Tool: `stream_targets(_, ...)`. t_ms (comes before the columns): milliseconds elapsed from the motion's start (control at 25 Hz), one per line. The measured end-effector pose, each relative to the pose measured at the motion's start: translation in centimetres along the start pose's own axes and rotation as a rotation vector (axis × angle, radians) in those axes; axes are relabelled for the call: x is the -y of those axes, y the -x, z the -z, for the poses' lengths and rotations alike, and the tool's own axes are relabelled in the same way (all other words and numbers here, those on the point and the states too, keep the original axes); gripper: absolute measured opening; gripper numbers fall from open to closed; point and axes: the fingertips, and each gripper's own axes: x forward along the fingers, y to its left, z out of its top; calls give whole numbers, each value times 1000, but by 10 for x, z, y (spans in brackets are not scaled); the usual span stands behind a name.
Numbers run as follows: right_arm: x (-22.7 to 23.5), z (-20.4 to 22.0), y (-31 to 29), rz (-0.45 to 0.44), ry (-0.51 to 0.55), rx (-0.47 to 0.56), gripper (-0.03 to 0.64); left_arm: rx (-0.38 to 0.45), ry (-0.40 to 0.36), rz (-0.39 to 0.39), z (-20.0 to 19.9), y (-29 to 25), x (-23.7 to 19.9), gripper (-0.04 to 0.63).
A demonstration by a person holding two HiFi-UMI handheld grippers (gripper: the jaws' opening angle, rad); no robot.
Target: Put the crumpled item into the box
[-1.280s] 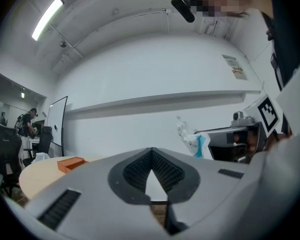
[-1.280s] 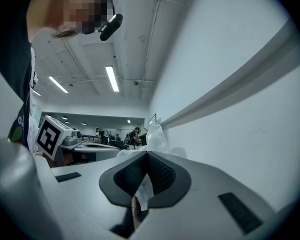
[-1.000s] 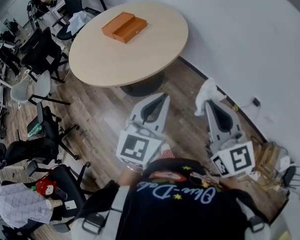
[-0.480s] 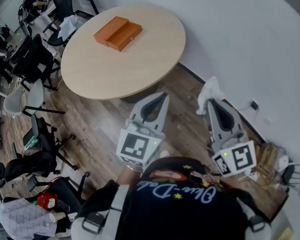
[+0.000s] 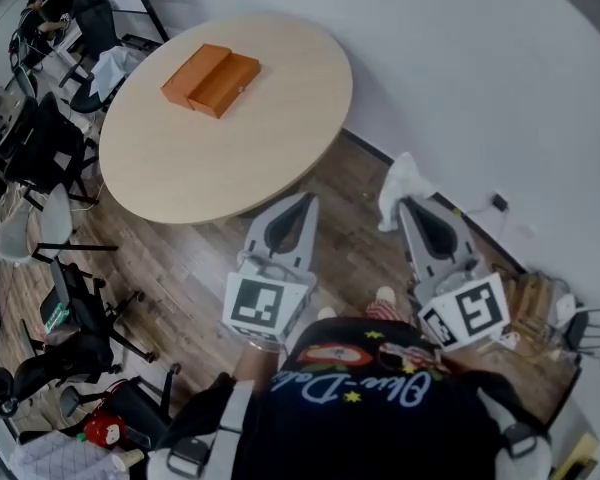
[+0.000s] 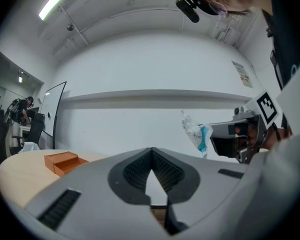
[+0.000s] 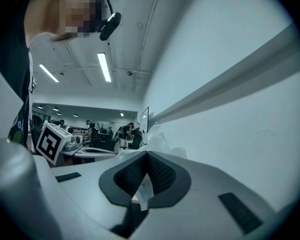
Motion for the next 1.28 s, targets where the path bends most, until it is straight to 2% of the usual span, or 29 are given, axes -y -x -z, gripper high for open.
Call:
stream_targets(280, 31, 5, -16, -64, -42, 27, 0, -34, -34, -61, 8, -22, 4, -9)
stream_targets(480, 66, 6, -56, -156, -35, 62, 0, -59, -66, -160, 3, -46, -17, -9)
stream_targets(640, 85, 1, -89, -238, -29, 77, 0, -29, -88, -261, -11, -62, -34, -9)
stream_targets(920, 112, -13, -139, -389, -38, 88, 0, -47, -75, -424, -26, -87, -58, -9)
stream_targets(1280, 147, -7, -177, -544, -67, 78, 0, -83, -117, -574, -28, -127, -68, -9)
